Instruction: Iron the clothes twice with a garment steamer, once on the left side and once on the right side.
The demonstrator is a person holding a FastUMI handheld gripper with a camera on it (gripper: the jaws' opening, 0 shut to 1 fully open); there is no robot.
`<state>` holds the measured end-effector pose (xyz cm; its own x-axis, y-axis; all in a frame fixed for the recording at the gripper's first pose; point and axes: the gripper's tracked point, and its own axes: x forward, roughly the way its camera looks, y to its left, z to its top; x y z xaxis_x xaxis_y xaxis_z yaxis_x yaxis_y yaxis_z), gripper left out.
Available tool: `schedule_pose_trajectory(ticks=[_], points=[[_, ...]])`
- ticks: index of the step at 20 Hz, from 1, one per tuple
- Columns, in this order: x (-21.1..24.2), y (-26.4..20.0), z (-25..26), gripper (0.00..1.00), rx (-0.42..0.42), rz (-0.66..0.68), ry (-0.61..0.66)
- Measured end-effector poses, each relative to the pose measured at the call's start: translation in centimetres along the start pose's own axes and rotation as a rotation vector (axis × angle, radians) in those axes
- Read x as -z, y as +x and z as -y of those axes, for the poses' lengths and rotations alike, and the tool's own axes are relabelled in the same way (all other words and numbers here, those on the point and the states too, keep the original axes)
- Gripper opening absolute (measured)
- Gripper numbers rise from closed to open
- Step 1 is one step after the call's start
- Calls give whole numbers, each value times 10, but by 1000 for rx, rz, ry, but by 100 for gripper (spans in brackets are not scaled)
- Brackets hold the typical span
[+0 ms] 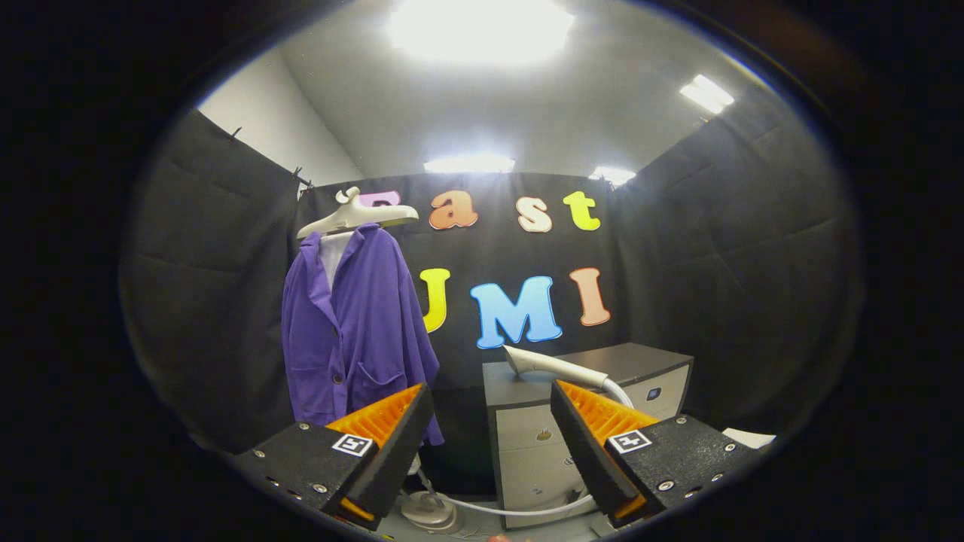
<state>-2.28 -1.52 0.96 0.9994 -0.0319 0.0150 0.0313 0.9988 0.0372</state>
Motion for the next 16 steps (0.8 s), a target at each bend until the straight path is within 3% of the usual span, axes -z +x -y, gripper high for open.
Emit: schedule_pose_trajectory(ticks=[7, 16], points=[[2, -12, 9, 97, 40, -13, -17], [-30, -5, 20, 97, -12, 19, -115]])
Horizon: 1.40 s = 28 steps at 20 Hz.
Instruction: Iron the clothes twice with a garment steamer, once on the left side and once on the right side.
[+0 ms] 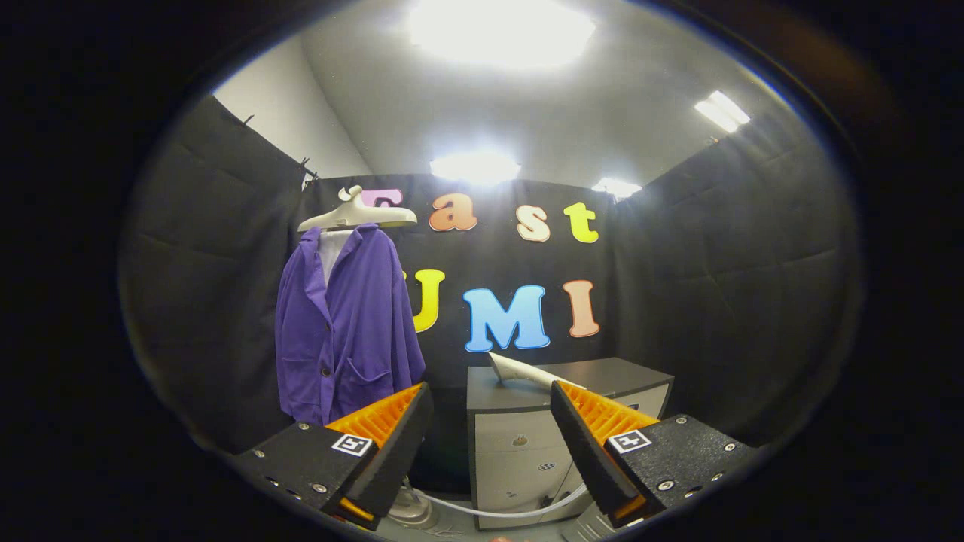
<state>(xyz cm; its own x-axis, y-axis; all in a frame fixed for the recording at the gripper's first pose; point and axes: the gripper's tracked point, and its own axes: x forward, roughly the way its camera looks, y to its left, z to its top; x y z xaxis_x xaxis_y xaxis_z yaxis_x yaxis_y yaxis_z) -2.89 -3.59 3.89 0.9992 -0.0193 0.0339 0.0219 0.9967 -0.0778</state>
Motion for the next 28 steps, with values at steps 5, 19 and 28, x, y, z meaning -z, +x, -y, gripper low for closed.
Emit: schedule_pose_trajectory(ticks=[5, 19, 28], points=[[-17, 41, 33, 97, -62, 23, -28], [45, 243, 124, 97, -457, -270, 35], [152, 339, 140, 96, -664, -596, 191]])
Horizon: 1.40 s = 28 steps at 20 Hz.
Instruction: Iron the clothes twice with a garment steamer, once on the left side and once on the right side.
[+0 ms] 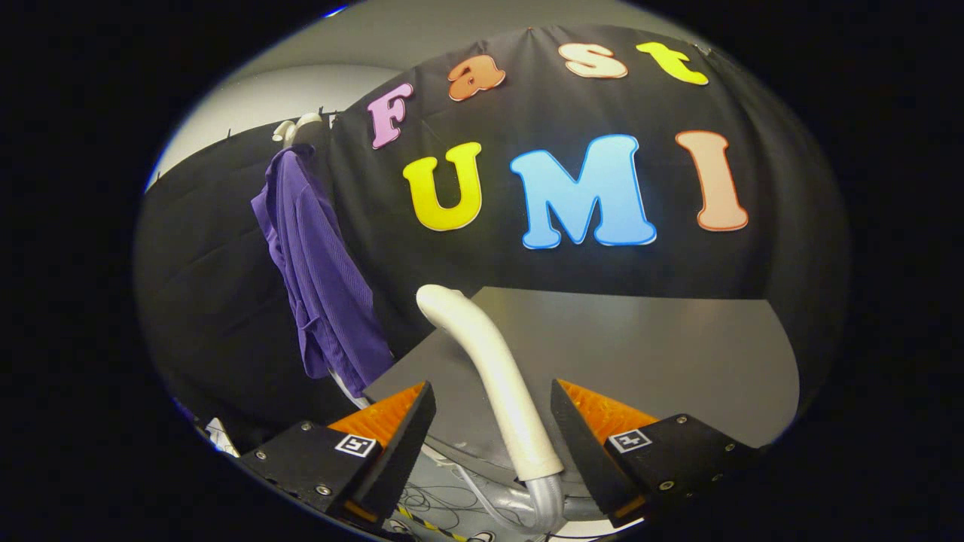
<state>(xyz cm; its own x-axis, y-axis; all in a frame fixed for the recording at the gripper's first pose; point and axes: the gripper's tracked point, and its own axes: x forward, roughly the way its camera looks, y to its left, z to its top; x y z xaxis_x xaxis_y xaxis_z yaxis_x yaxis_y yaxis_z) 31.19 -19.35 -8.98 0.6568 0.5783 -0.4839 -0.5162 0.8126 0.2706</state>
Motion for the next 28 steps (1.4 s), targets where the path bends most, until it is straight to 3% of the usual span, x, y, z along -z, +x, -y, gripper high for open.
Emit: schedule_pose_trajectory(ticks=[4, 9, 10, 11, 14, 18, 23, 28], points=[[7, 18, 10, 93, -126, -58, 172], [27, 36, 19, 89, -172, -142, 179], [28, 35, 17, 82, -178, -148, 173], [31, 37, 14, 81, -174, -159, 150], [41, 39, 7, 53, -113, -149, -51], [52, 49, -17, 40, -105, -191, -157], [49, 58, -25, 26, 17, -160, -60], [52, 53, -31, 20, 70, -73, -31]])
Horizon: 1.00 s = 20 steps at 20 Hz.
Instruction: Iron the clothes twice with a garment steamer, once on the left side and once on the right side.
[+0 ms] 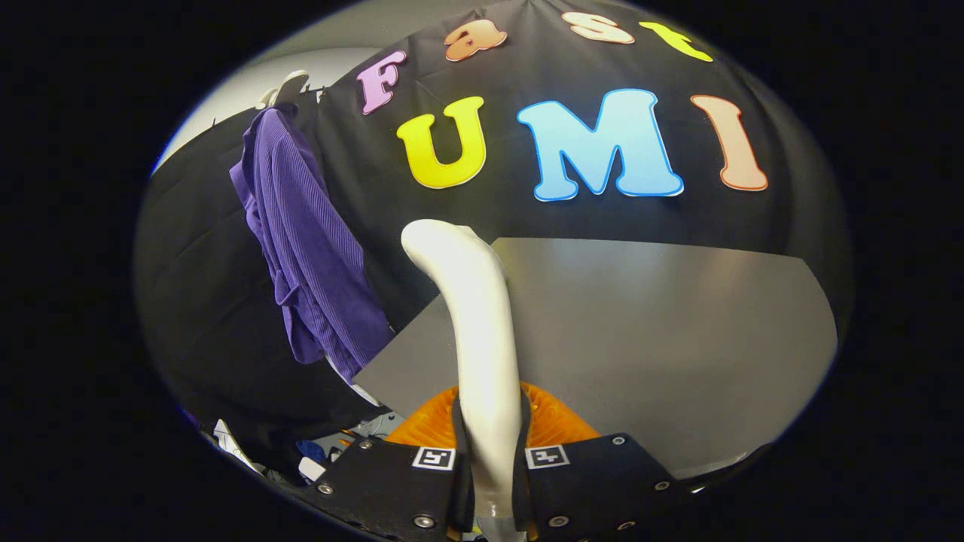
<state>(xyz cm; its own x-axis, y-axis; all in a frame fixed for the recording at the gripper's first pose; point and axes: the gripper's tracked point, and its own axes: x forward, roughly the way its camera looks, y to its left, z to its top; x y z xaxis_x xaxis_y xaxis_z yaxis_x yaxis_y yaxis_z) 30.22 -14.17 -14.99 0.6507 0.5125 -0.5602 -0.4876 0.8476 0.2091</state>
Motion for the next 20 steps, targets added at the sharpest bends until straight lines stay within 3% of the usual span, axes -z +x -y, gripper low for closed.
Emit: schedule_pose_trajectory(ticks=[10, 15, 20], points=[[26, -63, -57, 19, 200, 178, -82], [53, -103, -140, 19, 281, 231, -84], [64, -117, -236, 19, 276, 293, -34]])
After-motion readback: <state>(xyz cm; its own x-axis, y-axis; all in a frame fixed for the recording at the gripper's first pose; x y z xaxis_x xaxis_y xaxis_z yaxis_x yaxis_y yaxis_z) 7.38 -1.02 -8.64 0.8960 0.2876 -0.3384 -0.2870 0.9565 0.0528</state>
